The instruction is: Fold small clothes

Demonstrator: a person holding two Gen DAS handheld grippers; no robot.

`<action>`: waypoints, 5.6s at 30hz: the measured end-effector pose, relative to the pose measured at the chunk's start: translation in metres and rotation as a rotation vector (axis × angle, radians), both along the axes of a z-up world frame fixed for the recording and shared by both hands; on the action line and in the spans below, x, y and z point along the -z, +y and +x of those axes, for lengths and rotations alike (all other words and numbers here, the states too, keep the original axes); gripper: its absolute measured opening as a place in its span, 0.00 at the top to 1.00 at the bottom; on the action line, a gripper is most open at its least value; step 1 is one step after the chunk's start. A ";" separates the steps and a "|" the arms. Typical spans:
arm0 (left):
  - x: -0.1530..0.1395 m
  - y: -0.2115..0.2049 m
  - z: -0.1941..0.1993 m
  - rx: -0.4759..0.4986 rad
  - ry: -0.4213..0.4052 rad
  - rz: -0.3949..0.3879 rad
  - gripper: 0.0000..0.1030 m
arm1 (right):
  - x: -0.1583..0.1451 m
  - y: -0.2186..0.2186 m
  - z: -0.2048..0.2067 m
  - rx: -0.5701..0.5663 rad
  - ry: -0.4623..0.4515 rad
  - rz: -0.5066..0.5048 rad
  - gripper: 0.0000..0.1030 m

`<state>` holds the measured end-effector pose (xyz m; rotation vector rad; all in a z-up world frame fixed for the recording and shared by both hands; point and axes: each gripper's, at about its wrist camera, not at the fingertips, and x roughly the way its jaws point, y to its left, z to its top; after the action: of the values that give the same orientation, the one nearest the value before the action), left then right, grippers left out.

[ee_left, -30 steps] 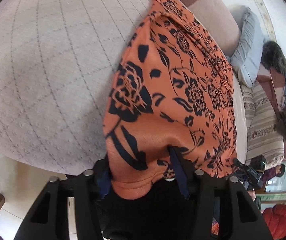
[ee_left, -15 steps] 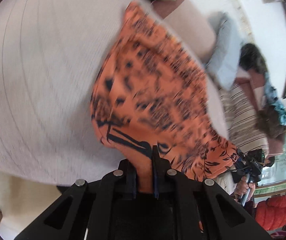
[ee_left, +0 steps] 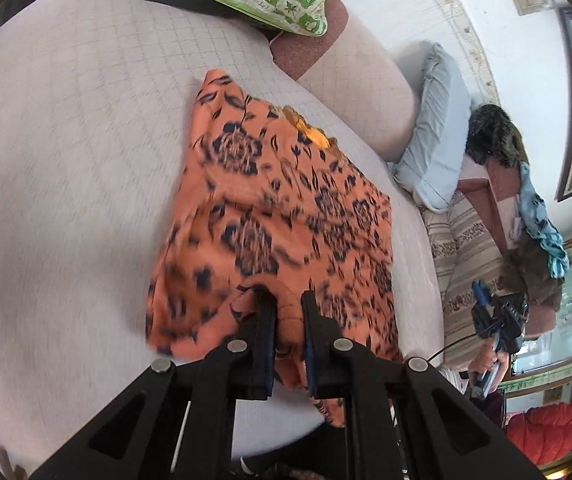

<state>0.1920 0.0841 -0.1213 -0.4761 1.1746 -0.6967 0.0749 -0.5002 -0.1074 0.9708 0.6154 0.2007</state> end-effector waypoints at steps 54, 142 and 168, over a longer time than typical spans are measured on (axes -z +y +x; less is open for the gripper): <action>0.068 -0.074 0.045 -0.141 0.188 0.269 0.52 | 0.136 0.101 -0.099 -0.136 0.546 -0.574 0.69; 0.087 -0.072 0.111 -0.758 0.019 0.175 0.40 | 0.068 0.197 0.326 -0.238 0.218 -0.652 0.46; 0.090 -0.031 0.095 -0.766 0.059 0.210 0.73 | 0.086 0.364 0.379 -0.468 0.111 -0.563 0.66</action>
<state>0.2868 0.0534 -0.2117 -0.7114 0.9986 0.0998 0.4539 -0.1358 -0.1937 0.2853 0.9360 0.3645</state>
